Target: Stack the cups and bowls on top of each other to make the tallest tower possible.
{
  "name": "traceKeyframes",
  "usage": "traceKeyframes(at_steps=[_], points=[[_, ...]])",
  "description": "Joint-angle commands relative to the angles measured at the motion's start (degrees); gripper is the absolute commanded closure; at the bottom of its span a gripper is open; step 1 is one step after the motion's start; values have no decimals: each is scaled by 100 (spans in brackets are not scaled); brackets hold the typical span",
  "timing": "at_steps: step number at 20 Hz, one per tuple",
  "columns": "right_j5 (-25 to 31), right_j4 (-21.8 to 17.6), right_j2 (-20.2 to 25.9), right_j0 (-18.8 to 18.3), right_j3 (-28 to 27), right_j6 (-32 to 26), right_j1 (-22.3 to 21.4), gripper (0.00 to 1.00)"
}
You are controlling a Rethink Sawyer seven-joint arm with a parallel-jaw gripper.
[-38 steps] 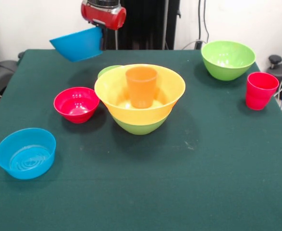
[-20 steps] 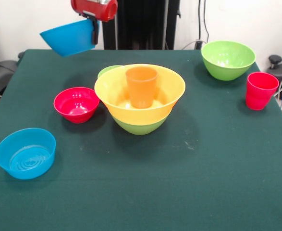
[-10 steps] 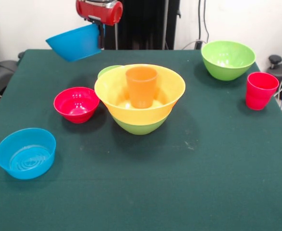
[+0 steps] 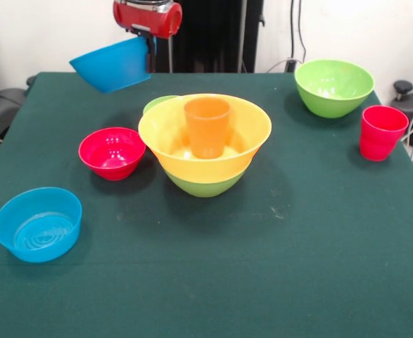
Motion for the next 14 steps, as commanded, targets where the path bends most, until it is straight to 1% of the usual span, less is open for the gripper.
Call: traceKeyframes(at_steps=[1,8,14], points=[[515,-225,419,20,9,-387,292,100],[444,-267,385,49,28,-353,307,100],[344,-333,393,-1,-24,-369,456,100]])
